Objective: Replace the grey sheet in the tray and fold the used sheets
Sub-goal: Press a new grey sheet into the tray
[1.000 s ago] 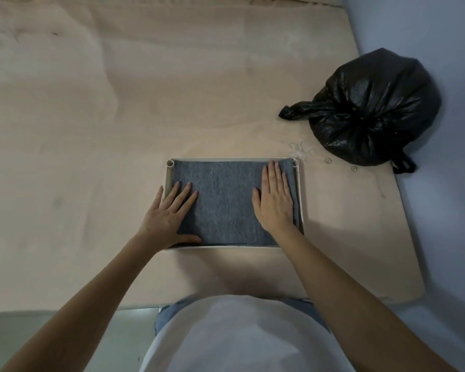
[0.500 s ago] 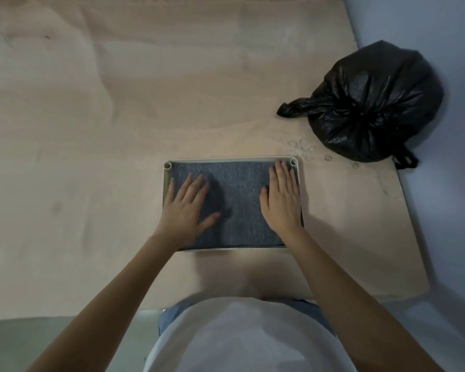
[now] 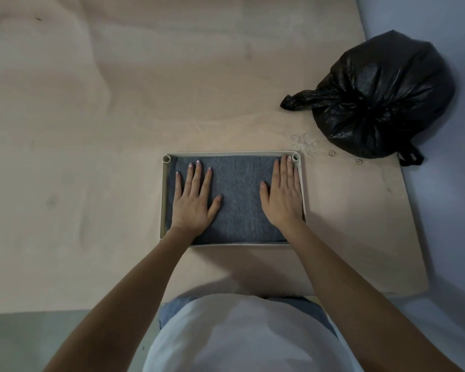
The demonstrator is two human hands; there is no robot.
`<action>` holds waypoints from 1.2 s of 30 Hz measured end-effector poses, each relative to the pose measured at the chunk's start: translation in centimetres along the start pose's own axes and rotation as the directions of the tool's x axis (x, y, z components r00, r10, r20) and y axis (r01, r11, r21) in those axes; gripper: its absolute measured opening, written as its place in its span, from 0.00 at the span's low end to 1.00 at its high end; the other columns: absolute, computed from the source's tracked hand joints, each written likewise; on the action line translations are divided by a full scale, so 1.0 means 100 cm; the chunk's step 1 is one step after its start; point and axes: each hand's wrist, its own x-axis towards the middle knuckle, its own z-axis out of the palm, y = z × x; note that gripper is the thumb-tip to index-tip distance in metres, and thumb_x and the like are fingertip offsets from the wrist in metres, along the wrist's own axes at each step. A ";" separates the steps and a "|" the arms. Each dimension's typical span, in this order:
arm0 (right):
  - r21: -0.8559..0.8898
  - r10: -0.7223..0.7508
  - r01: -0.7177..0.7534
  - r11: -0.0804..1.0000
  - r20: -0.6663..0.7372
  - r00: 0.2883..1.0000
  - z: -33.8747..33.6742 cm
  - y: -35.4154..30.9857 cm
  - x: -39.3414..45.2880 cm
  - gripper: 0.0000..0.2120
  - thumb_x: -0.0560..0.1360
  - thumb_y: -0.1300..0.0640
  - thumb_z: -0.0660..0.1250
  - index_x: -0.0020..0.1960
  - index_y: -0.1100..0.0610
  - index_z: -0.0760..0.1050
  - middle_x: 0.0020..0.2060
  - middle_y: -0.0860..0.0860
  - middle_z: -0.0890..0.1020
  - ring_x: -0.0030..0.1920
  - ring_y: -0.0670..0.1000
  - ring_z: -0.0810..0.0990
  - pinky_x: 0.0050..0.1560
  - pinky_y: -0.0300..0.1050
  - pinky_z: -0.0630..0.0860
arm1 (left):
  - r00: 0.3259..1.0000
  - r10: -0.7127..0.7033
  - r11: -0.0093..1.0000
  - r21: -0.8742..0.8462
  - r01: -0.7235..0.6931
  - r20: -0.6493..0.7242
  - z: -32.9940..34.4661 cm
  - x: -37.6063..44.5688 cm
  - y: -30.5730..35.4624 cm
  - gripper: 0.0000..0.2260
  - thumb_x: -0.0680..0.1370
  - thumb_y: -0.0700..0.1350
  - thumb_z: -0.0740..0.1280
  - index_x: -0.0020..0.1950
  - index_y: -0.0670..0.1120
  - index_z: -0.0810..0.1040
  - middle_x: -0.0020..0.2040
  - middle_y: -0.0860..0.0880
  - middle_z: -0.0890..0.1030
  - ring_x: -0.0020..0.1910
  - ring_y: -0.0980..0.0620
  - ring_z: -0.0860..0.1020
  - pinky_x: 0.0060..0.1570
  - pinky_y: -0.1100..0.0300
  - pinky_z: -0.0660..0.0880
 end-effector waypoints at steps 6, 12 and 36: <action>0.050 -0.050 0.055 0.997 -0.093 0.994 -0.009 -0.009 -0.013 0.30 0.80 0.49 0.50 0.75 0.67 0.50 0.76 0.62 0.51 0.77 0.58 0.47 0.76 0.54 0.45 | 1.000 0.000 1.000 -0.006 0.000 0.000 0.000 0.000 0.001 0.31 0.79 0.61 0.45 0.77 0.45 0.52 0.77 0.41 0.53 0.77 0.43 0.49 0.74 0.42 0.44; 0.062 -0.115 0.116 0.991 -0.011 0.993 0.004 -0.017 -0.024 0.29 0.81 0.49 0.50 0.76 0.63 0.49 0.77 0.59 0.50 0.77 0.55 0.46 0.77 0.52 0.43 | 1.000 -0.007 1.000 -0.025 0.007 -0.025 -0.002 -0.001 0.001 0.30 0.79 0.59 0.45 0.77 0.45 0.55 0.77 0.39 0.53 0.76 0.41 0.50 0.73 0.40 0.44; -0.035 -0.392 0.414 0.910 0.257 0.883 -0.027 0.038 -0.044 0.55 0.67 0.27 0.60 0.77 0.58 0.39 0.77 0.55 0.39 0.76 0.52 0.35 0.74 0.46 0.33 | 0.943 0.295 0.943 0.114 -0.314 0.155 -0.044 -0.043 -0.042 0.48 0.69 0.71 0.60 0.77 0.43 0.50 0.77 0.43 0.51 0.77 0.43 0.47 0.75 0.47 0.42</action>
